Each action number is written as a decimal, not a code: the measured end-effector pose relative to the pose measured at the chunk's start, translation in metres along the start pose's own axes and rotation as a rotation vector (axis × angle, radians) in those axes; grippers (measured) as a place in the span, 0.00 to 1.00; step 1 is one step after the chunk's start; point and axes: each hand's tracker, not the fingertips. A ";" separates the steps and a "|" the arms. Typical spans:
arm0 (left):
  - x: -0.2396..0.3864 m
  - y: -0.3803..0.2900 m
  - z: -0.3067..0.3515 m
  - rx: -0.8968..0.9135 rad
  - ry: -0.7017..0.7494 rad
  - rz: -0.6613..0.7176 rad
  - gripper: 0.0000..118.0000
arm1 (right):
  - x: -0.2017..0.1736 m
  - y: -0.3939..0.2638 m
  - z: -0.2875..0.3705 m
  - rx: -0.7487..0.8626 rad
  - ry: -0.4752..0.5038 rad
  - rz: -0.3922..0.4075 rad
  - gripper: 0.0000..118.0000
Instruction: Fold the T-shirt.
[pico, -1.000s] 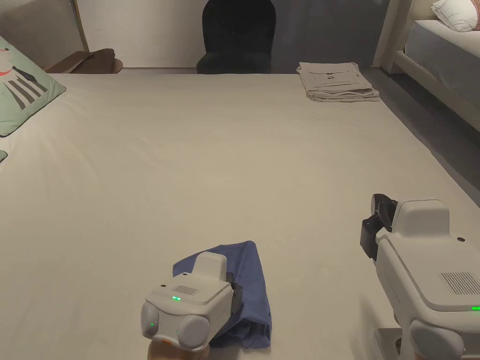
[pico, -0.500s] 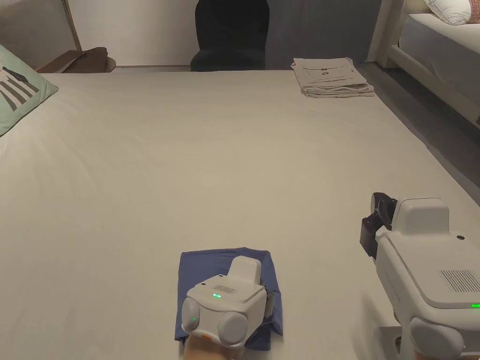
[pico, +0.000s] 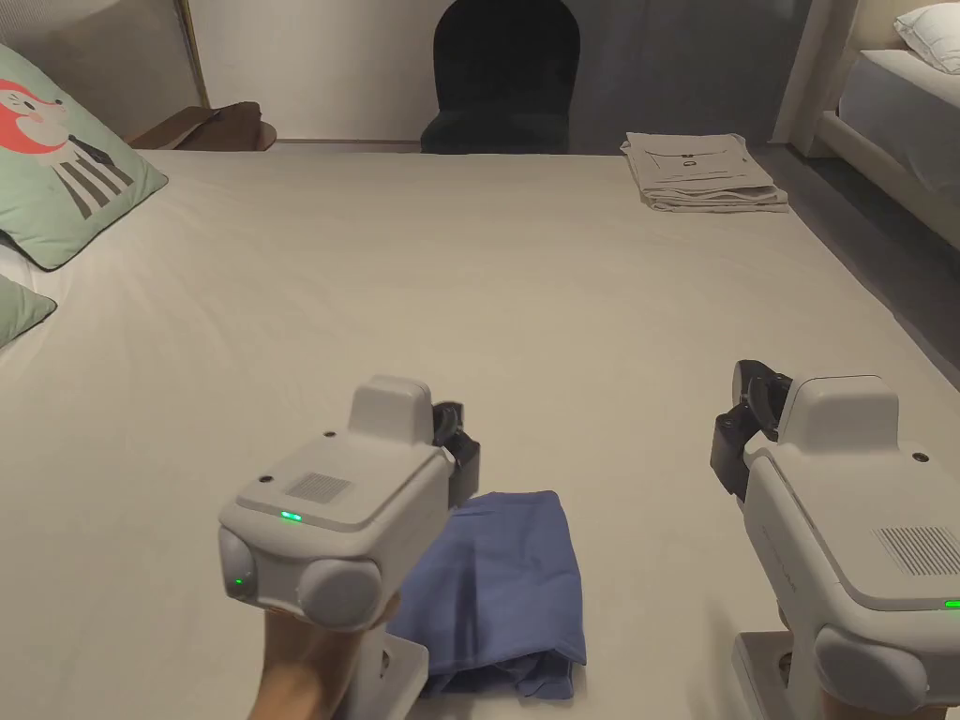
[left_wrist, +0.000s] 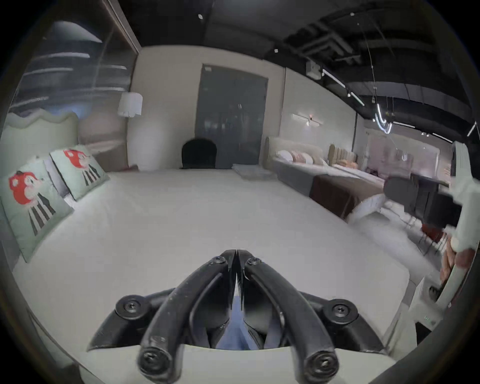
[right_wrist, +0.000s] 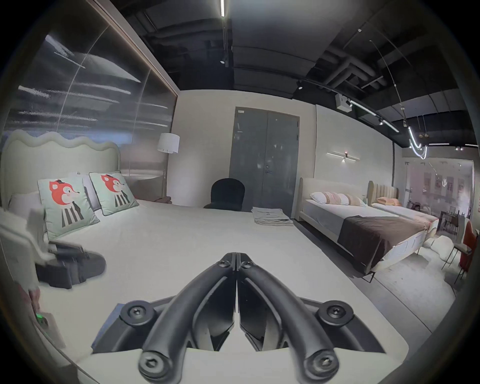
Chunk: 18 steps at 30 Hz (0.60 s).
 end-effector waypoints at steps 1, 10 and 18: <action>-0.006 0.006 0.005 0.021 0.019 0.001 0.00 | -0.003 0.001 0.000 0.004 0.005 0.001 0.00; -0.061 0.024 0.040 0.161 0.233 -0.058 0.00 | -0.027 0.008 -0.002 0.030 0.051 0.009 0.00; -0.090 0.019 0.054 0.199 0.315 -0.034 0.00 | -0.034 0.010 -0.002 0.041 0.058 0.011 0.00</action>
